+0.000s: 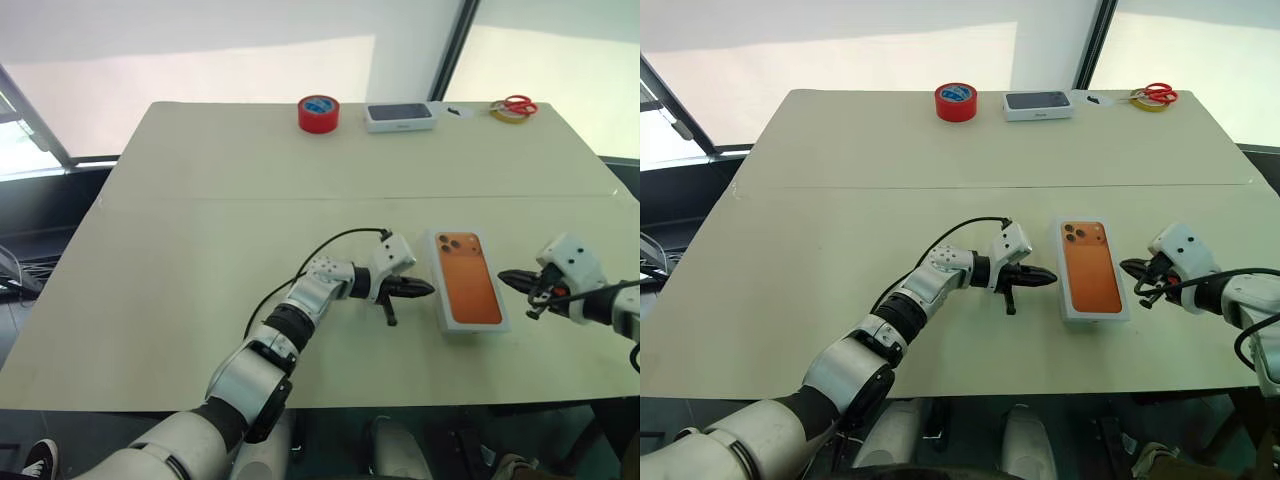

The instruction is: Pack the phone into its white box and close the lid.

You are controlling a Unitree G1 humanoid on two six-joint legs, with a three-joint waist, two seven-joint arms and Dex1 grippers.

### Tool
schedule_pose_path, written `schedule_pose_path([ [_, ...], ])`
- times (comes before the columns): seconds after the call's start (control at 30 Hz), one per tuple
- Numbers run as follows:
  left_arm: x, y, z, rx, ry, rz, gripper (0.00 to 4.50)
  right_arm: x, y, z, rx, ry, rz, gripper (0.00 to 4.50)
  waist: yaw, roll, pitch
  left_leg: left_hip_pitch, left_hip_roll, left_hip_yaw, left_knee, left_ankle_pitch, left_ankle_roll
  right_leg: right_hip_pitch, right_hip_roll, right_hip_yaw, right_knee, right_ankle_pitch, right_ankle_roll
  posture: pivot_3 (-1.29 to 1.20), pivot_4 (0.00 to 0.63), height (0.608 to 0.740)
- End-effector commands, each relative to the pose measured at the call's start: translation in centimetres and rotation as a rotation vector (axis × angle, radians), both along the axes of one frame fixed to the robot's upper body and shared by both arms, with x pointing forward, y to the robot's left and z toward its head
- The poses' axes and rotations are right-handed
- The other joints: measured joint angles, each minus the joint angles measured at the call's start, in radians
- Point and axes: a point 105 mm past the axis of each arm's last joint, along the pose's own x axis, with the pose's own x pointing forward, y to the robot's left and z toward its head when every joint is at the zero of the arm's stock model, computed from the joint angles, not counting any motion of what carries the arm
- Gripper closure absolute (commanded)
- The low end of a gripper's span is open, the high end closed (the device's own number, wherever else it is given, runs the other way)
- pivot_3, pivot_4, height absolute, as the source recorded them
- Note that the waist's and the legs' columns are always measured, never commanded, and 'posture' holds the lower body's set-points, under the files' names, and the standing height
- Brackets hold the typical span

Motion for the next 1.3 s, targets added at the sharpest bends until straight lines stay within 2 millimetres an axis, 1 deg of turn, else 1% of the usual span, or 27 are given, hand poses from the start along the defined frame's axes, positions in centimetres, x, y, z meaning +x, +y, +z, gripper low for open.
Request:
schedule_pose_path([
  [0.03, -0.5, -0.8, 3.4, -0.108, -0.082, -0.035, 4.5, 0.9, 0.6, 3.1, 0.035, -0.15, 0.005, 4.45, 0.002, 0.0, 0.0, 0.0, 0.0, 0.0, 0.0, 0.0, 0.0, 0.0, 0.0, 0.0, 0.0, 0.0, 0.0, 0.0, 0.15, 0.738],
  [0.07, -0.4, -0.5, 3.5, -0.11, -0.088, -0.034, 4.5, 1.1, 0.8, 3.3, 0.042, -0.16, 0.007, 4.45, 0.003, 0.0, 0.0, 0.0, 0.0, 0.0, 0.0, 0.0, 0.0, 0.0, 0.0, 0.0, 0.0, 0.0, 0.0, 0.0, 0.15, 0.738],
  [0.13, -0.2, 0.6, 3.7, -0.111, -0.099, -0.023, 4.5, 1.5, 1.8, 3.0, 0.063, -0.165, 0.024, 4.45, 0.003, 0.0, 0.0, 0.0, 0.0, 0.0, 0.0, 0.0, 0.0, 0.0, 0.0, -0.001, 0.0, 0.0, 0.0, 0.0, 0.15, 0.738],
  [0.23, 0.0, 2.3, 3.6, -0.107, -0.107, -0.004, 4.5, 2.5, 3.4, 1.6, 0.073, -0.143, 0.043, 4.45, -0.007, 0.0, 0.0, 0.0, 0.0, 0.0, 0.0, 0.0, 0.0, 0.001, 0.0, 0.0, 0.0, 0.0, 0.0, 0.0, 0.15, 0.738],
  [0.27, -0.1, 2.7, 3.5, -0.106, -0.094, -0.003, 4.5, 3.1, 3.6, 1.0, 0.052, -0.137, 0.035, 4.45, -0.009, 0.001, 0.0, 0.0, 0.0, 0.0, 0.0, 0.0, 0.0, 0.001, 0.0, 0.001, 0.0, 0.0, 0.0, 0.0, 0.15, 0.738],
  [0.3, -0.3, 3.1, 3.4, -0.103, -0.082, -0.004, 4.5, 3.7, 3.5, 0.5, 0.025, -0.134, 0.021, 4.45, -0.013, 0.001, 0.0, 0.0, 0.0, 0.0, 0.0, 0.0, 0.0, 0.001, 0.0, 0.0, 0.001, 0.0, 0.0, 0.0, 0.15, 0.738],
  [0.4, -0.7, 3.9, 2.6, -0.083, -0.075, 0.008, 4.5, 5.8, 2.1, -0.7, -0.13, -0.151, -0.067, 4.45, -0.021, 0.001, 0.0, 0.0, 0.0, 0.0, 0.0, 0.0, 0.0, -0.003, 0.0, 0.0, 0.001, 0.0, 0.0, 0.0, 0.15, 0.738],
  [0.43, -0.9, 4.2, 2.3, -0.073, -0.075, 0.012, 4.5, 6.3, 1.8, -0.8, -0.128, -0.147, -0.091, 4.45, -0.024, 0.001, -0.001, 0.0, -0.001, 0.0, 0.0, 0.0, 0.0, -0.003, 0.0, 0.0, 0.001, 0.0, 0.0, 0.0, 0.15, 0.738],
  [0.57, -1.2, 4.9, 1.8, -0.07, -0.06, 0.045, 4.5, 8.0, 2.4, 0.0, -0.114, -0.191, -0.089, 4.45, -0.025, 0.001, -0.001, 0.001, -0.001, 0.0, 0.0, 0.0, 0.0, -0.002, 0.0, 0.0, 0.0, 0.0, -0.001, 0.0, 0.15, 0.738],
  [0.67, -1.1, 5.2, 1.8, -0.07, -0.056, 0.067, 4.5, 8.7, 2.6, 0.1, -0.118, -0.205, -0.095, 4.45, -0.025, 0.001, -0.001, 0.001, -0.001, 0.0, -0.001, 0.0, 0.0, -0.002, 0.0, 0.0, 0.001, 0.001, 0.0, 0.0, 0.15, 0.738],
  [0.77, -0.9, 5.5, 2.1, -0.083, -0.048, 0.089, 4.5, 9.0, 2.9, -0.2, -0.133, -0.212, -0.09, 4.45, -0.025, 0.001, -0.001, 0.001, -0.001, 0.0, -0.001, 0.0, 0.0, -0.002, 0.0, 0.0, 0.001, 0.001, 0.0, 0.0, 0.15, 0.738],
  [0.87, -0.8, 5.5, 2.4, -0.092, -0.052, 0.094, 4.5, 8.9, 2.5, 1.0, -0.085, -0.265, -0.112, 4.45, -0.025, 0.001, -0.001, 0.001, -0.001, 0.0, -0.001, 0.0, 0.0, -0.002, 0.0, 0.0, 0.001, 0.001, 0.0, 0.0, 0.15, 0.738],
  [0.9, -0.8, 5.5, 2.5, -0.094, -0.051, 0.094, 4.5, 8.7, 2.5, 1.8, -0.066, -0.295, -0.105, 4.45, -0.025, 0.001, -0.001, 0.001, -0.001, 0.0, -0.001, 0.0, 0.0, -0.002, 0.0, 0.0, 0.001, 0.001, 0.0, 0.0, 0.15, 0.738],
  [0.97, -0.9, 5.5, 2.6, -0.098, -0.053, 0.09, 4.5, 7.7, 2.7, 3.4, 0.047, -0.32, -0.073, 4.45, -0.022, 0.001, -0.001, 0.001, -0.001, 0.0, -0.002, 0.0, 0.0, -0.002, 0.0, 0.0, 0.001, 0.001, 0.0, 0.0, 0.15, 0.738],
  [1.03, -0.9, 5.5, 2.7, -0.104, -0.056, 0.083, 4.5, 5.5, 3.7, 4.1, 0.127, -0.308, 0.047, 4.45, -0.021, 0.001, -0.001, 0.001, -0.001, 0.0, -0.002, 0.0, 0.0, 0.001, 0.0, 0.0, 0.001, 0.001, 0.0, 0.0, 0.15, 0.738],
  [1.1, -1.2, 5.5, 2.9, -0.112, -0.059, 0.067, 4.5, 2.8, 4.9, 3.4, 0.169, -0.213, 0.173, 4.45, -0.022, 0.001, -0.001, 0.001, -0.001, 0.0, -0.003, 0.0, 0.0, 0.001, 0.0, 0.0, 0.001, 0.001, 0.001, 0.0, 0.15, 0.738],
  [1.13, -1.4, 5.7, 3.1, -0.115, -0.084, 0.048, 4.5, 0.8, 5.6, 2.5, 0.174, -0.138, 0.247, 4.45, -0.02, 0.001, -0.001, 0.001, -0.001, 0.0, -0.004, 0.0, 0.0, 0.001, 0.0, 0.0, 0.001, 0.001, 0.001, 0.0, 0.15, 0.738],
  [1.17, -1.6, 5.9, 3.2, -0.117, -0.102, 0.033, 4.5, -0.7, 6.1, 2.0, 0.178, -0.082, 0.3, 4.45, -0.016, 0.001, -0.001, 0.001, -0.001, 0.0, -0.004, 0.0, 0.0, 0.001, 0.0, -0.001, 0.001, 0.001, 0.001, 0.0, 0.15, 0.738],
  [1.23, -1.9, 6.4, 3.3, -0.116, -0.123, 0.012, 4.5, -2.7, 6.4, 1.2, 0.176, -0.002, 0.344, 4.45, -0.025, 0.002, -0.001, 0.001, 0.0, -0.001, -0.004, 0.0, 0.0, 0.001, 0.0, -0.001, 0.0, 0.001, 0.001, 0.0, 0.15, 0.738],
  [1.3, -2.1, 7.4, 3.6, -0.119, -0.166, -0.016, 4.5, -4.3, 6.1, -0.1, 0.157, 0.074, 0.354, 4.45, -0.028, 0.002, -0.001, 0.002, 0.0, 0.0, -0.004, 0.0, 0.0, 0.001, 0.0, 0.0, 0.0, 0.001, 0.0, 0.0, 0.15, 0.738],
])
